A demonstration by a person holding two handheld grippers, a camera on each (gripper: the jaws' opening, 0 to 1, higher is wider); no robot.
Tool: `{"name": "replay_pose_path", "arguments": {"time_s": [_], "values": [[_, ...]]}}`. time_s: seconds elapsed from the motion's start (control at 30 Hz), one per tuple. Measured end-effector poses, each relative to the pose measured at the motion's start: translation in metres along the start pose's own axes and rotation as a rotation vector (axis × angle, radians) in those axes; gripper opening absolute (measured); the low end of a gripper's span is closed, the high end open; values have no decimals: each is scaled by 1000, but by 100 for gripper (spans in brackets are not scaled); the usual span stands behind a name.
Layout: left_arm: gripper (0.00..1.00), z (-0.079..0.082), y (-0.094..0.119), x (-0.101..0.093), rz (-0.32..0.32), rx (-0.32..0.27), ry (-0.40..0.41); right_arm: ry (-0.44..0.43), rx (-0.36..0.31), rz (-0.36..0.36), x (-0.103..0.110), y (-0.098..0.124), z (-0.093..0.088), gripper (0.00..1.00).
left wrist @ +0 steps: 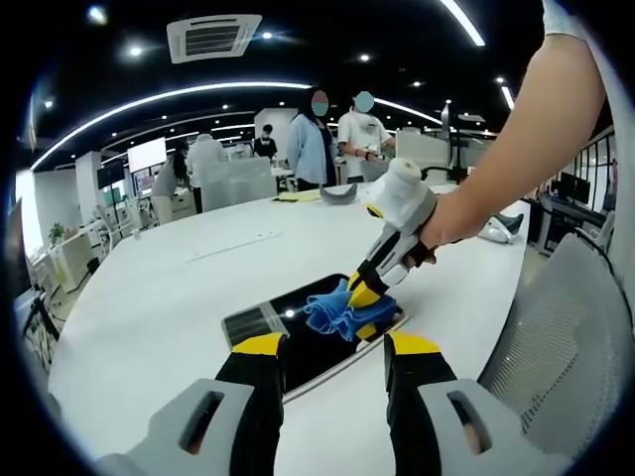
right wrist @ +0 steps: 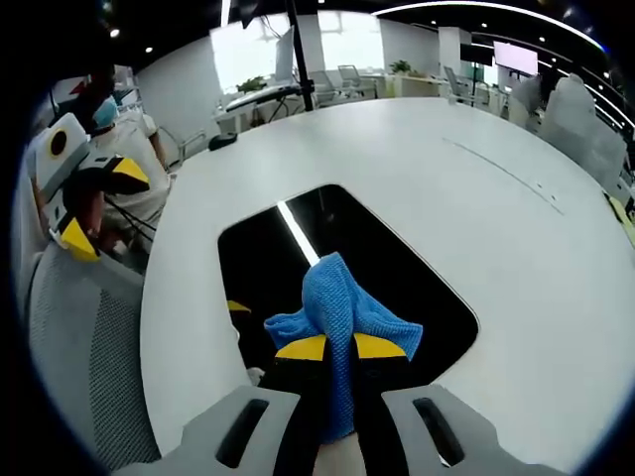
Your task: Wipe the mirror surface with the cleaning cloth until all visible marks leave the cleaned area.
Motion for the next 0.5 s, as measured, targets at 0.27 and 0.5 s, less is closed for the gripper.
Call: {"name": "replay_pose_path", "arguments": {"time_s": [0.27, 0.5], "values": [[38, 0, 0, 0, 1, -1, 2, 0, 5, -5, -2, 2, -3, 3], [38, 0, 0, 0, 3, -2, 2, -3, 8, -11, -3, 4, -6, 3]]}}
Point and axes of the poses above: the point that each gripper's makers call its tool centre point, and the gripper's own axes: y roughly backward along the fingers, x roughly to its left, z roughly out of its top, the point moved 5 cm from there along y, roughly backward along the fingers, and after that the axes turned 14 degrees about x, right-handed, at the moved point
